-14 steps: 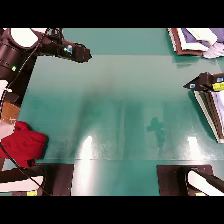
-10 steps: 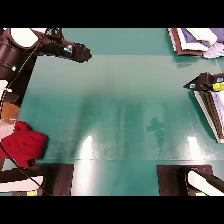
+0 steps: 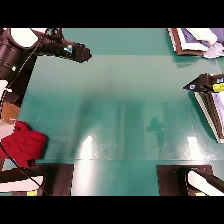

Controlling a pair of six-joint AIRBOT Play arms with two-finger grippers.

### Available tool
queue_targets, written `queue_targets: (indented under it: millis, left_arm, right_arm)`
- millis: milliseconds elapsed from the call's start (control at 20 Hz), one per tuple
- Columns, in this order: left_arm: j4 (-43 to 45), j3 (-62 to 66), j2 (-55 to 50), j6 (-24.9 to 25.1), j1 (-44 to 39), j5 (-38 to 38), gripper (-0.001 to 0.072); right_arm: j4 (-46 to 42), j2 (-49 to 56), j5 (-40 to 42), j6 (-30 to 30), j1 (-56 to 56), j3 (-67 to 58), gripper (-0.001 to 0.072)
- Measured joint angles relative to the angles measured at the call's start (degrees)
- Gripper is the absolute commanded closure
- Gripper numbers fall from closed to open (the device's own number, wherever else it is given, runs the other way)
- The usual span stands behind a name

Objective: Fold the shirts.

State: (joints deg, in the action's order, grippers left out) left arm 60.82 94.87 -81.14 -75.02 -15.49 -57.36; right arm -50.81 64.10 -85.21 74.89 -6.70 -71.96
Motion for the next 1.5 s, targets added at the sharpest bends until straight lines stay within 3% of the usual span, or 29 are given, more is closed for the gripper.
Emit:
queue_targets:
  millis: [250, 400, 550, 800, 850, 900, 950, 1300, 1350, 1400, 1500]
  left_arm:
    - [0.13, 0.02, 0.20, -0.13, 0.52, -0.83, 0.0681]
    - [2.84, -0.50, 2.47, -0.55, 3.54, -9.77, 0.0681]
    - [8.59, -4.87, 9.09, -1.66, 8.70, -17.07, 0.0681]
    - [16.52, -20.68, 24.81, -3.85, 20.55, -22.75, 0.0677]
    - [17.88, -24.04, 27.30, -4.26, 22.86, -23.82, 0.0455]
    - [19.04, -26.91, 28.96, -4.74, 24.63, -24.81, 0.0098]
    - [20.50, -29.77, 30.36, -5.57, 26.18, -26.16, 0.0007]
    - [33.79, -49.13, 33.35, -11.80, 29.75, -27.78, 0.0007]
    - [35.08, -51.78, 33.44, -12.28, 29.83, -27.04, 0.0078]
    - [36.15, -54.45, 33.51, -12.74, 29.94, -26.34, 0.0199]
    - [37.51, -58.45, 33.62, -13.33, 30.08, -25.22, 0.0495]
  right_arm:
    - [0.00, 0.00, -1.70, 0.00, 0.00, 0.00, 0.0692]
    - [0.00, 0.00, -2.05, 0.00, 0.00, 0.00, 0.0692]
    - [0.02, 0.00, -2.32, 0.00, 0.00, 0.00, 0.0692]
    - [0.02, 0.00, -2.40, -0.09, 0.00, 0.00, 0.0692]
    - [0.02, 0.00, -2.40, -0.24, 0.00, 0.00, 0.0692]
    - [0.04, 0.00, -2.38, -0.37, 0.00, 0.00, 0.0692]
    - [0.04, 0.00, -2.36, -0.50, 0.00, 0.00, 0.0692]
    - [0.04, 0.00, -2.21, -1.66, 0.00, 0.00, 0.0692]
    - [0.04, 0.00, -2.10, -1.75, 0.00, 0.00, 0.0692]
    - [0.04, 0.00, -1.99, -1.77, 0.00, 0.00, 0.0692]
    - [0.04, 0.00, -1.68, -1.86, 0.00, 0.00, 0.0692]
